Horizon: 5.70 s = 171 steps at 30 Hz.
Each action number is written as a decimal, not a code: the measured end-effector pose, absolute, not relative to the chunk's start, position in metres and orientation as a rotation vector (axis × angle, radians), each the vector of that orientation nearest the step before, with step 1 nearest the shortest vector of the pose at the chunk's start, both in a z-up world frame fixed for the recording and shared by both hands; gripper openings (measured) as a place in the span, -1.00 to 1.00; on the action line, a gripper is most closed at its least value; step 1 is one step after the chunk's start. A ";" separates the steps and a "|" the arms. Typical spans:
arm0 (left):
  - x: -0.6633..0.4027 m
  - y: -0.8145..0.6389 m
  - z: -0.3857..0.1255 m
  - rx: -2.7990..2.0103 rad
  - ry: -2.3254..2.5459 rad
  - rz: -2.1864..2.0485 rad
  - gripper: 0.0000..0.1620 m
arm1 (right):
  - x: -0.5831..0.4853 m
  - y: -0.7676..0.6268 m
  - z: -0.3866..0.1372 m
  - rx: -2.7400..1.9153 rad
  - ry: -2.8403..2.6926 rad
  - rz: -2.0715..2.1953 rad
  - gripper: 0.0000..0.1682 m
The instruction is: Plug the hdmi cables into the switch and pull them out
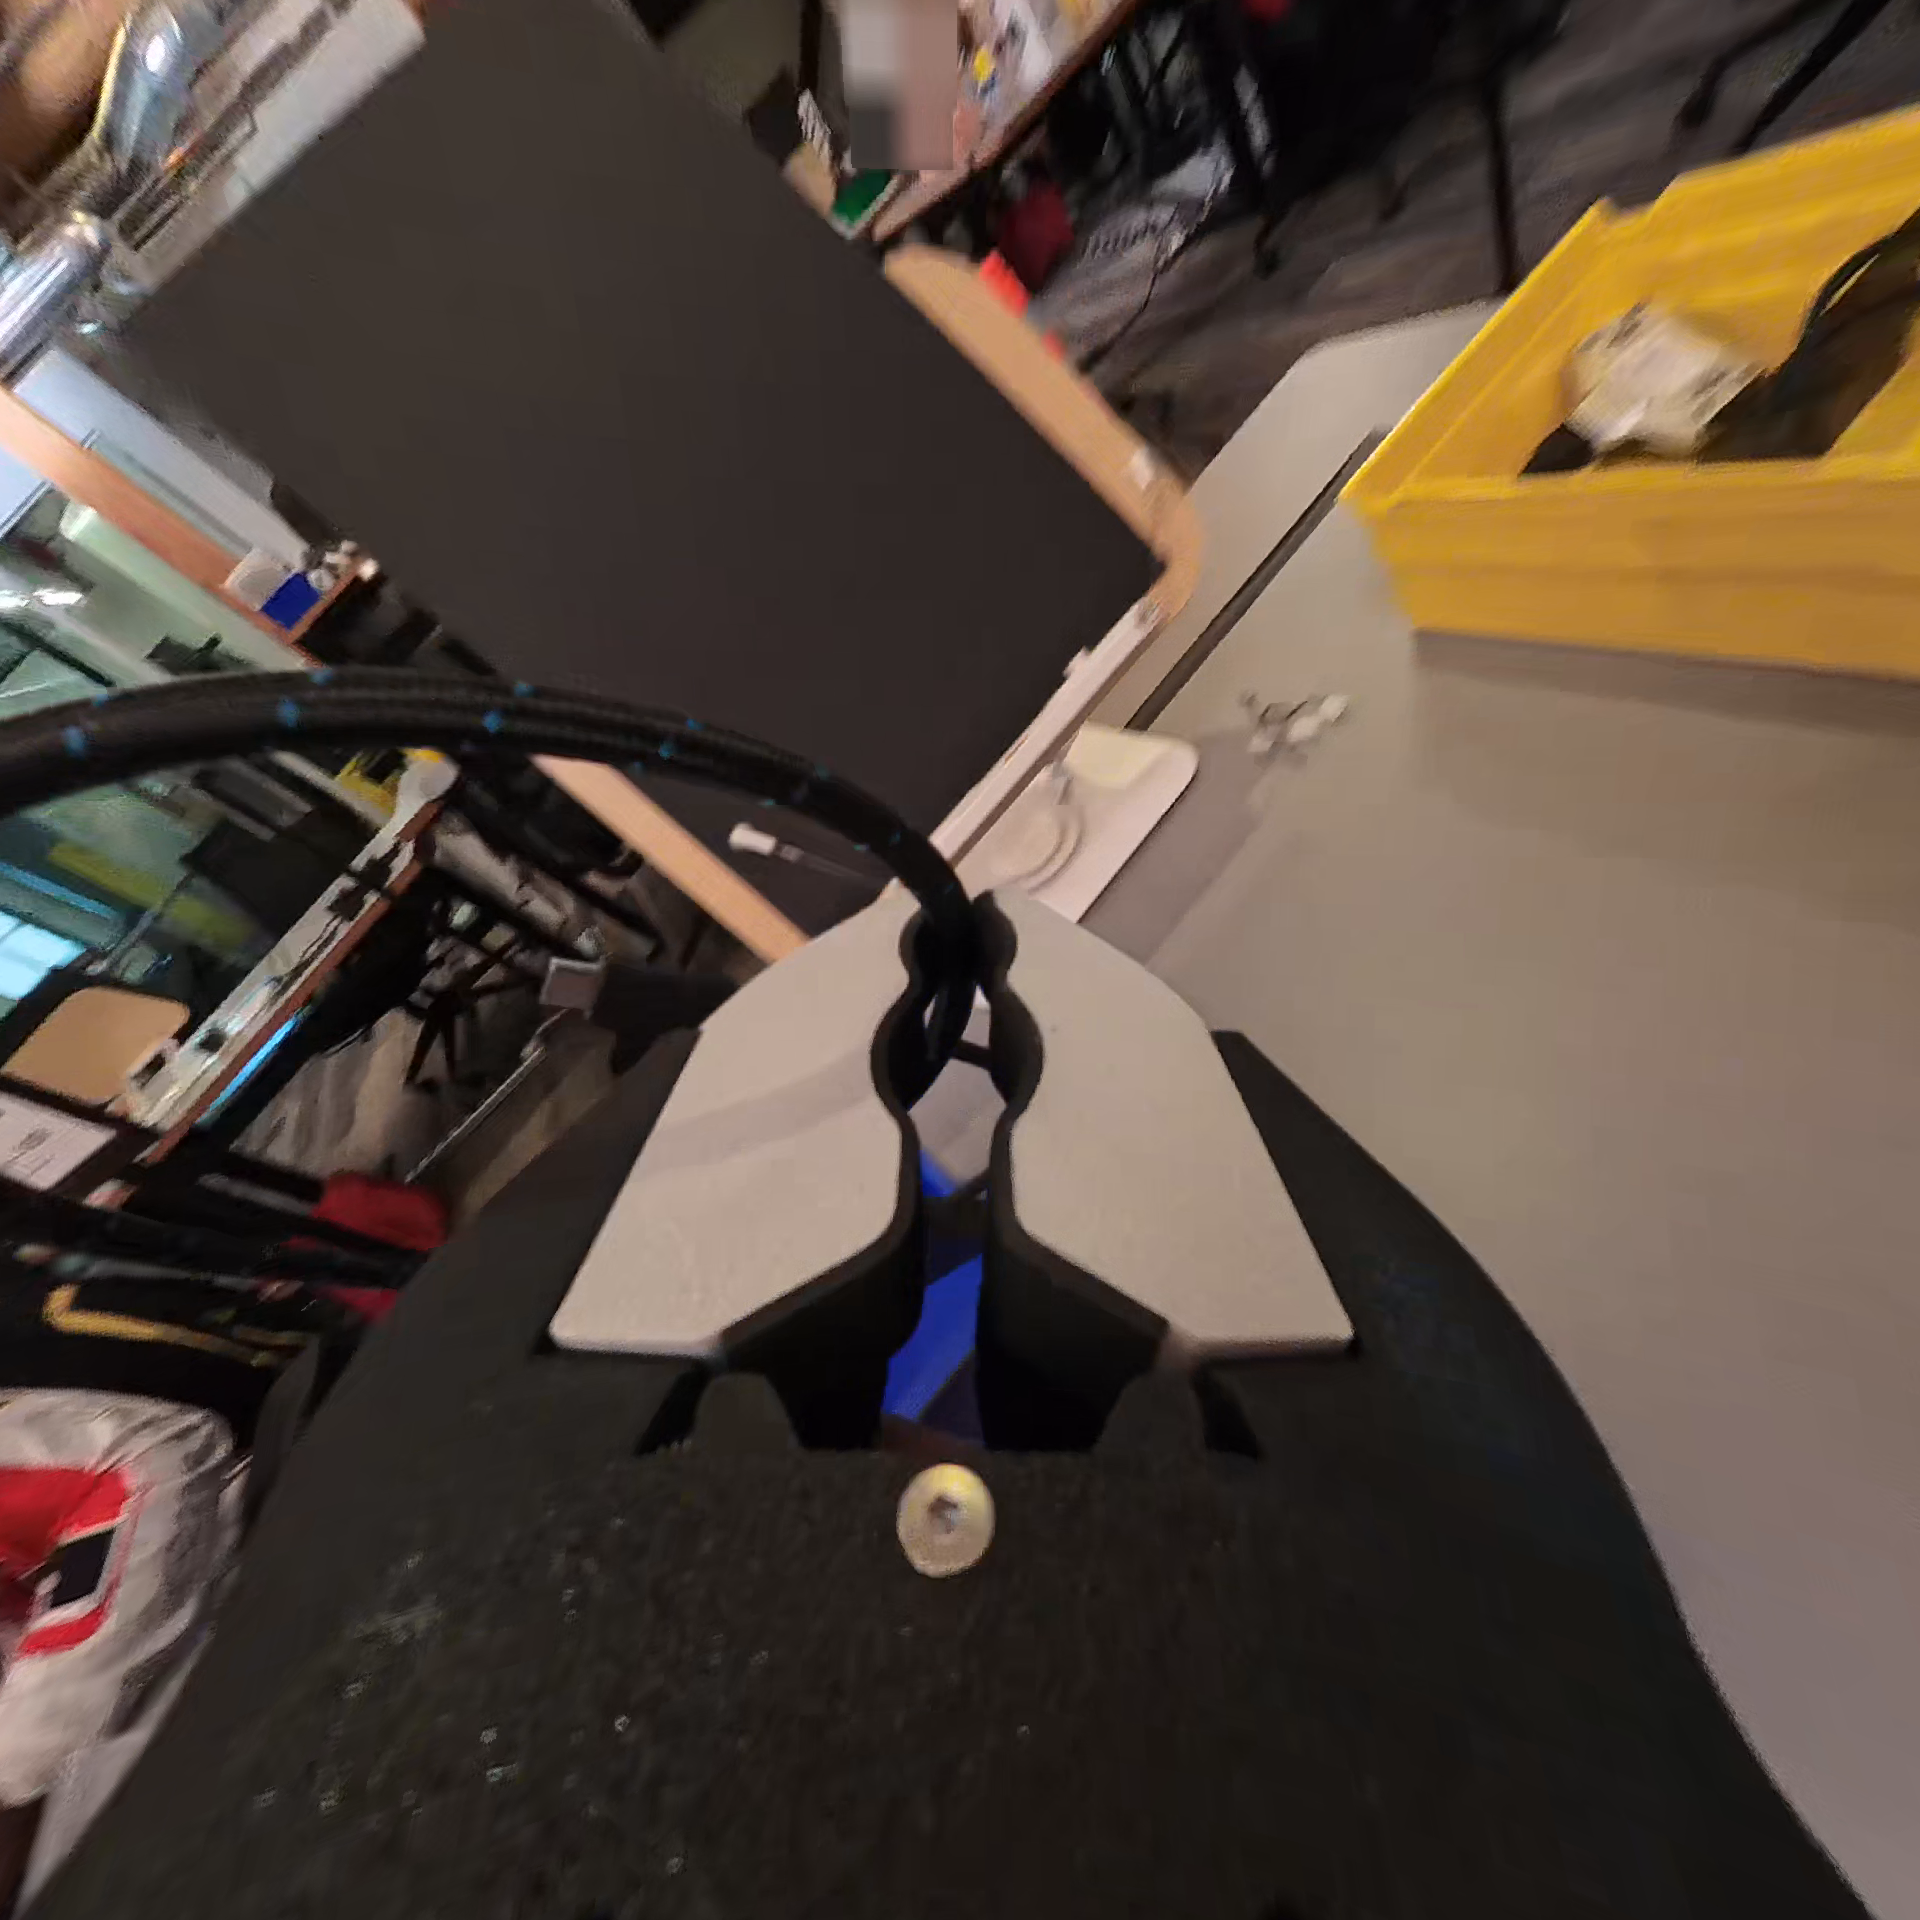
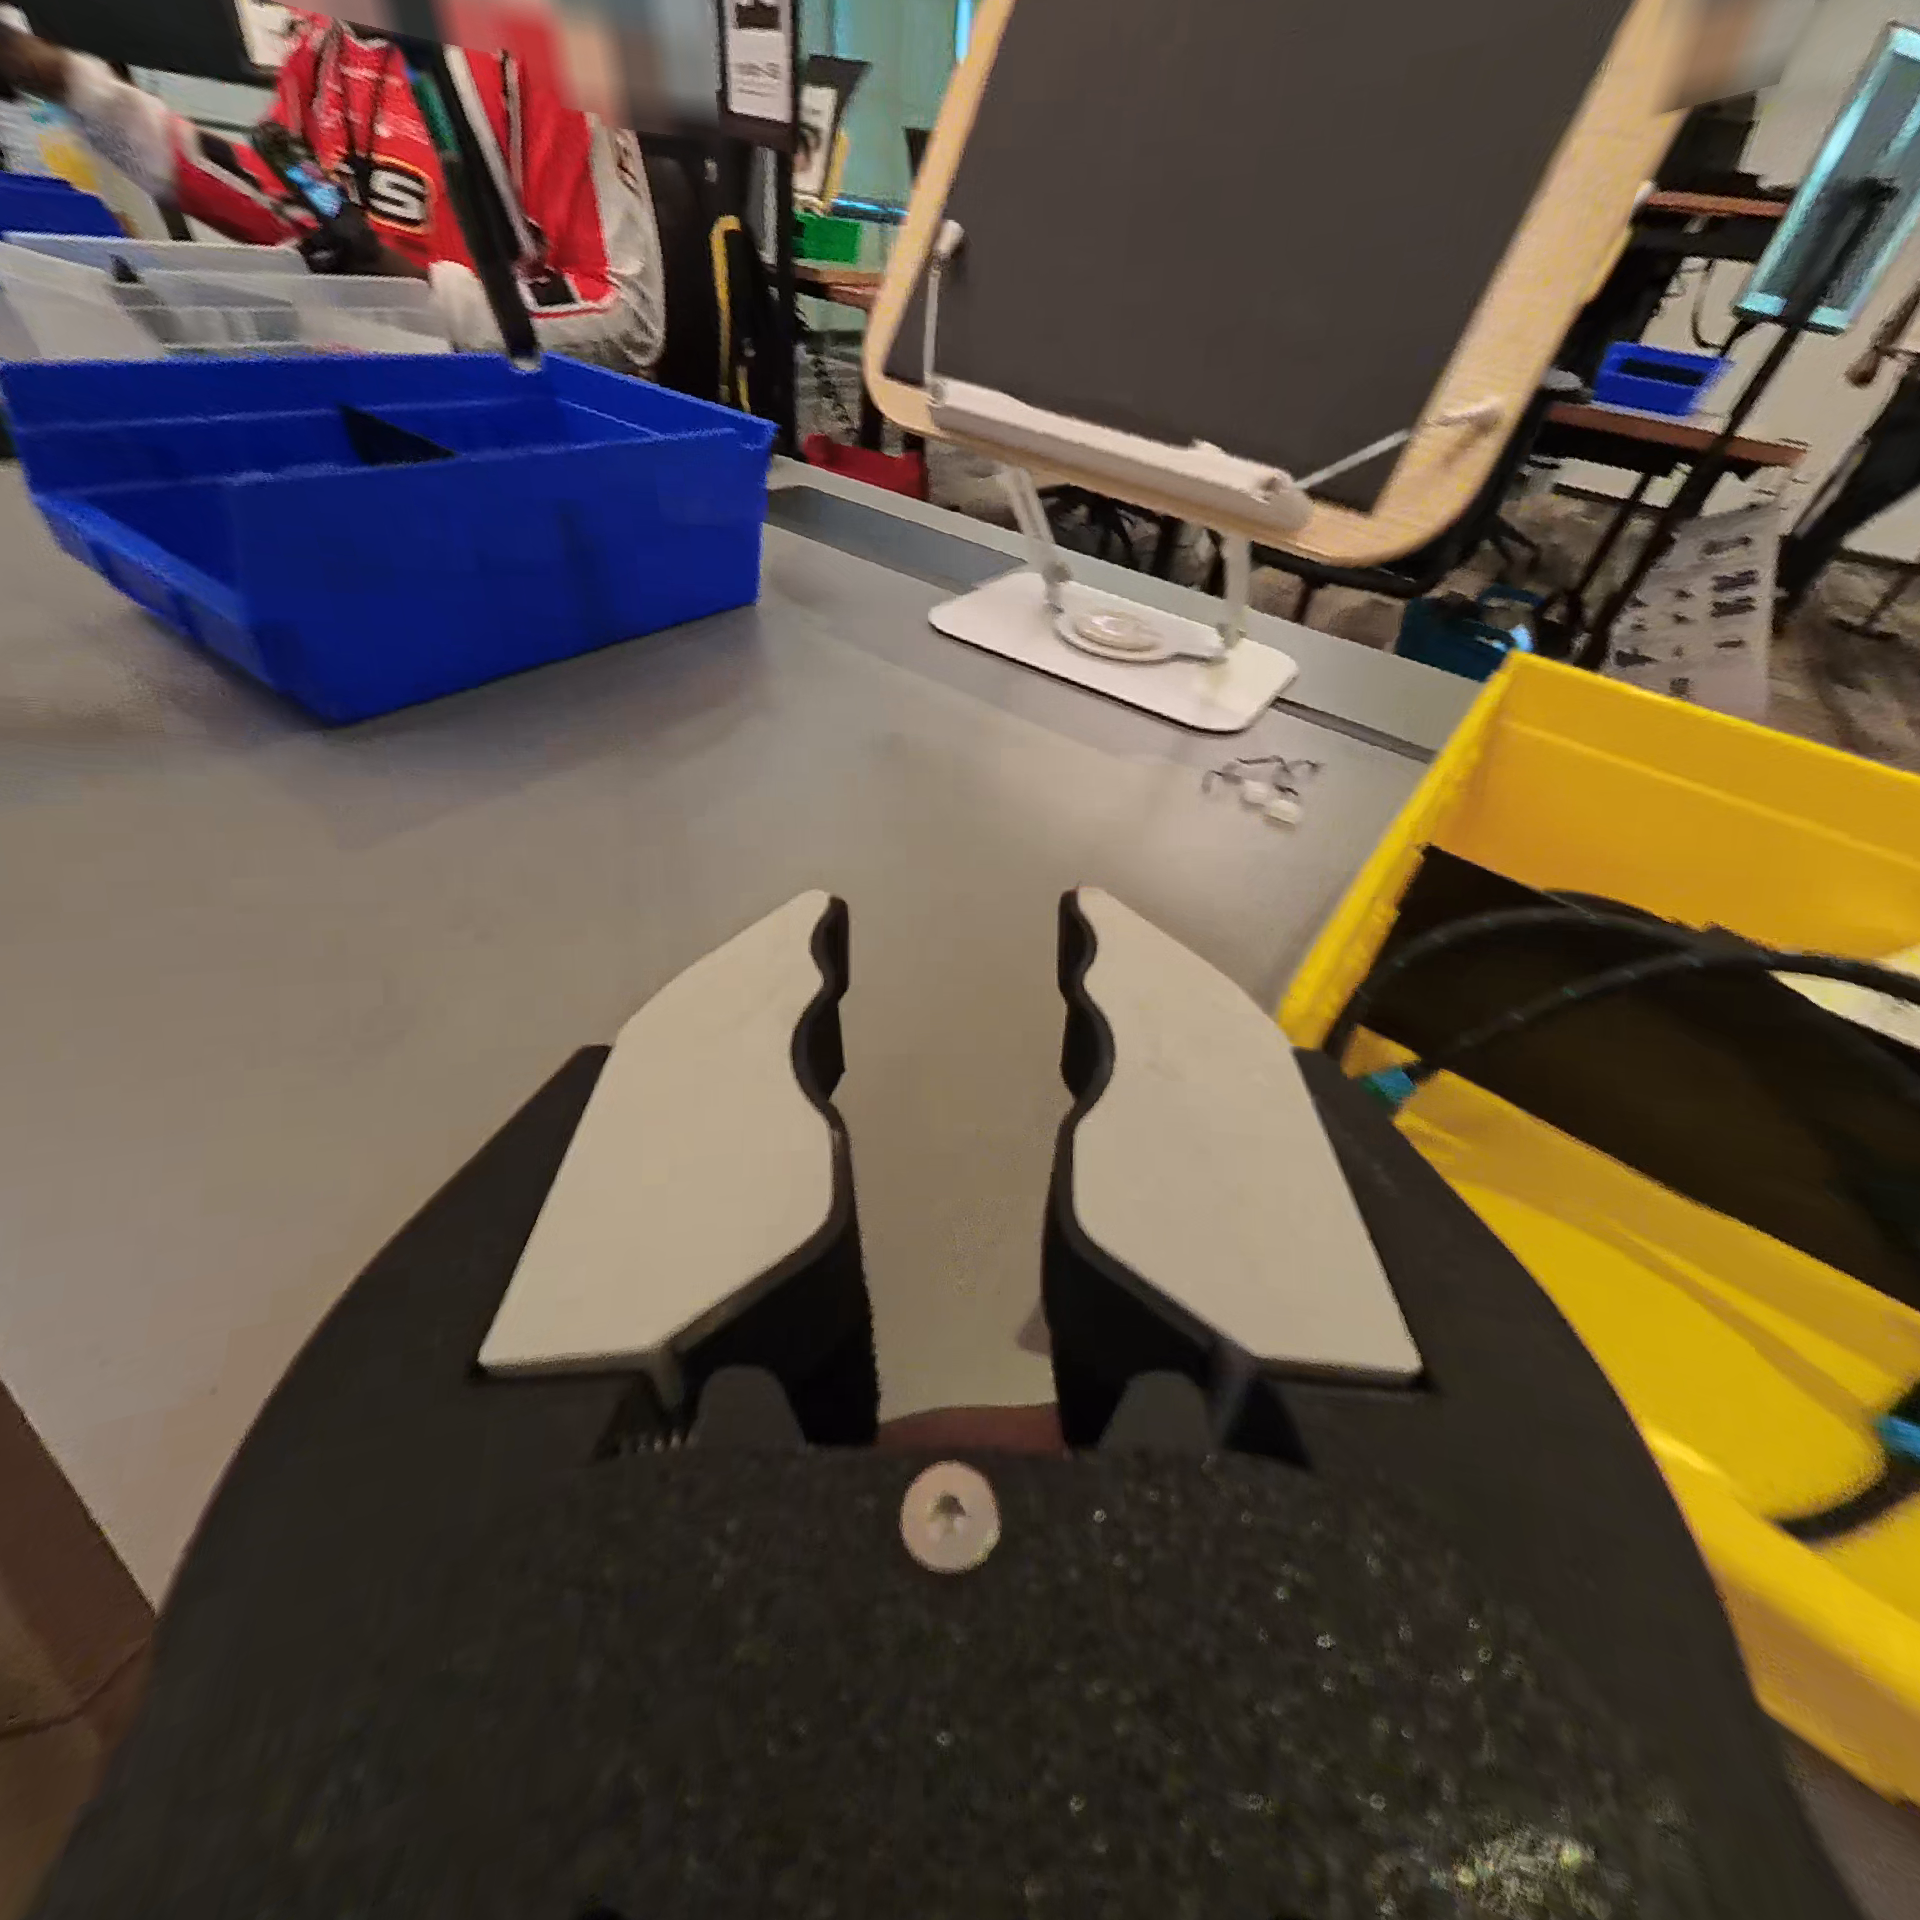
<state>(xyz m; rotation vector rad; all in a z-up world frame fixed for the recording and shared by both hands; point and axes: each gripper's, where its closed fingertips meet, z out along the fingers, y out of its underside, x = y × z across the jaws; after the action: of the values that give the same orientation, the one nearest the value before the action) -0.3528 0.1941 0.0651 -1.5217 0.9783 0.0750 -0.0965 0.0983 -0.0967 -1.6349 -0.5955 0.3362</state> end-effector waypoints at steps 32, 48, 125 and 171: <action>-0.202 0.098 0.002 -1.458 0.996 -0.582 -0.92 | -0.212 0.100 -0.101 -1.608 -0.876 0.311 -0.34; -0.191 0.032 -0.004 -1.458 1.012 -0.792 -0.90 | -0.220 0.166 -0.125 -1.600 -0.930 0.341 -0.84; -0.263 0.078 -0.131 -1.964 0.685 -0.641 -0.45 | -0.244 0.100 -0.149 -1.260 -1.398 -0.111 -0.85; -0.317 0.098 -0.143 -1.973 0.646 -0.510 -0.73 | -0.201 0.135 -0.146 -1.552 -1.198 -0.053 -0.85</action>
<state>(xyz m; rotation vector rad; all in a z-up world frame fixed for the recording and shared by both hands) -0.3174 0.0979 -0.1428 -1.9728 0.6464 -0.5095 -0.2008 0.1347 -0.1455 -1.5516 -1.1978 -0.0531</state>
